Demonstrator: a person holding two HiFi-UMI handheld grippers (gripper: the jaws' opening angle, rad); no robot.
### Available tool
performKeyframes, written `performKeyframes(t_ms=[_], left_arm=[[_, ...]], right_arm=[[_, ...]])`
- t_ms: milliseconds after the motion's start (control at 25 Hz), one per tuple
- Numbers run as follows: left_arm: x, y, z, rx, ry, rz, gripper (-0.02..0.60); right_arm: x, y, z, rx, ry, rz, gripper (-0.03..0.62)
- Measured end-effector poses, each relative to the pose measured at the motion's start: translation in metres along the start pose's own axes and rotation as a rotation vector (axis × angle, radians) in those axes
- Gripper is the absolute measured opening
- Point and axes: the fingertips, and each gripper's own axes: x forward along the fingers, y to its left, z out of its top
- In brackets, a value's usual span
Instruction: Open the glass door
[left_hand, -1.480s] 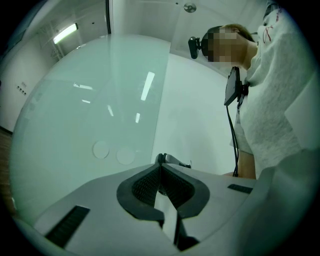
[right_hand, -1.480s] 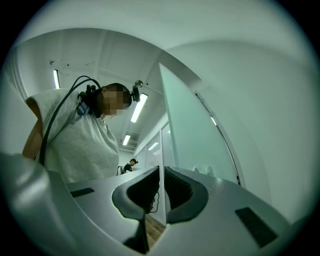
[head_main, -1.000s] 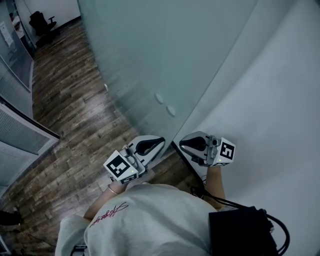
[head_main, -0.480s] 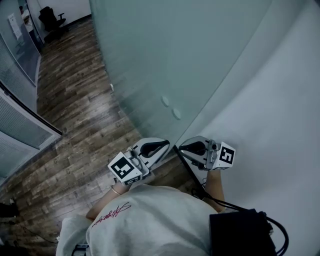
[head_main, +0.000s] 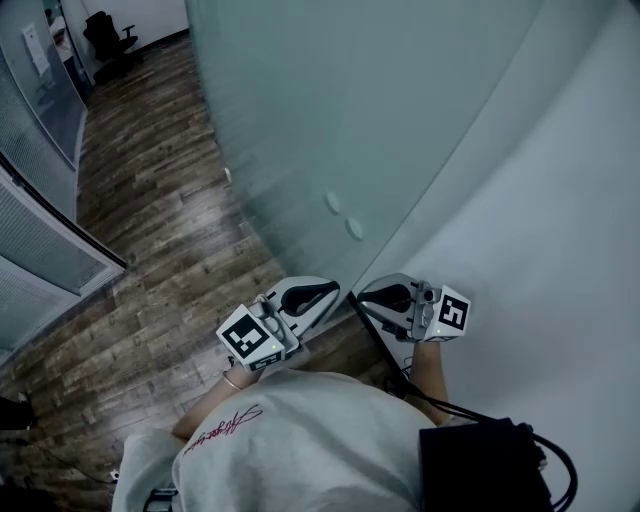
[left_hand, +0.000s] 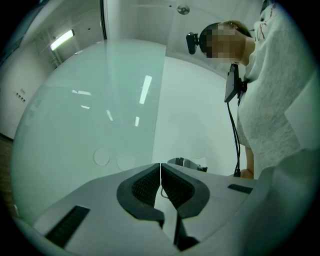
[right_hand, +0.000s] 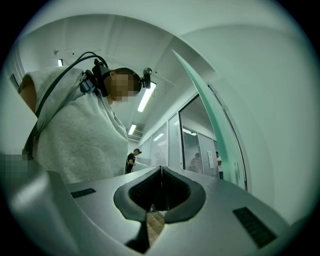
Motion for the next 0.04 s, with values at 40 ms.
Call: performKeyframes(t_ms=[40], left_arm=[[-0.0002, -0.0004, 0.0006, 0.000, 0.000, 0.002, 0.018]], right_arm=[[0.0000, 0.0003, -0.0001, 0.000, 0.000, 0.001, 0.020]])
